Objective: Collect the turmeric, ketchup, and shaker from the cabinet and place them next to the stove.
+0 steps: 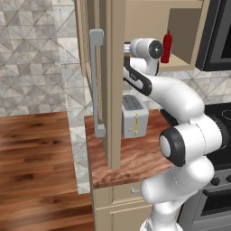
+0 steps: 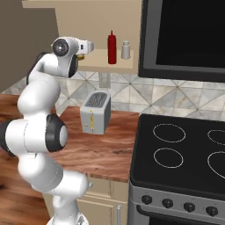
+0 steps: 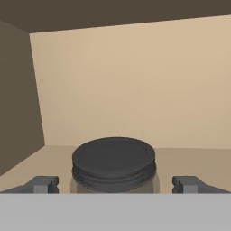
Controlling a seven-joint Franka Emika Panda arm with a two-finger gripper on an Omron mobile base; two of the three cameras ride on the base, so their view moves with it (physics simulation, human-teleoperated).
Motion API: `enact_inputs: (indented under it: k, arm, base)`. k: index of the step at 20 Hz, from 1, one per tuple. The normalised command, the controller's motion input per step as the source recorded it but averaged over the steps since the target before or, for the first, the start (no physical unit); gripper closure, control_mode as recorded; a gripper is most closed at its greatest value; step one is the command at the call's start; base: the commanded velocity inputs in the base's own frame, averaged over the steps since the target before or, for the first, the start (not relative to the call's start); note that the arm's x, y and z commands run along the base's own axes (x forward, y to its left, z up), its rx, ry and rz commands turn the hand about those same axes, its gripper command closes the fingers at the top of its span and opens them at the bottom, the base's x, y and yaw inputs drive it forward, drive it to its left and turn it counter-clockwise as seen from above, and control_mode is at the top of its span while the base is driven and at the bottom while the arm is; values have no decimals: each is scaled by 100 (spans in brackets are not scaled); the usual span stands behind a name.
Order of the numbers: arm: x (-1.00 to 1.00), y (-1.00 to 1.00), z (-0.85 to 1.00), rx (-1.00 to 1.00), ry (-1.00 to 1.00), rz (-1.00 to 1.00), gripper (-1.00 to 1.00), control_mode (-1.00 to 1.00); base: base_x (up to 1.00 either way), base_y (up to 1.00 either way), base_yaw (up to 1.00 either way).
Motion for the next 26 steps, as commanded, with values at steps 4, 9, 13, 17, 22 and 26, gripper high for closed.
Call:
enact_inputs:
  k: [4, 9, 13, 17, 22, 26]
  arm:
    - [20, 0, -8, 0, 0, 0, -100, -100]
    - [16, 0, -7, 0, 0, 0, 100, -100]
    - [1, 0, 0, 0, 0, 0, 100, -100]
    - [0, 0, 0, 0, 0, 0, 100, -100]
    - [-1, 0, -1, 0, 0, 0, 100, -100]
    - [-22, 0, -1, 0, -1, 0, 100, -100]
  base:
    - [0, 0, 0]
    - [0, 0, 0]
    - [0, 0, 0]
    - [0, 0, 0]
    - [0, 0, 0]
    - [0, 0, 0]
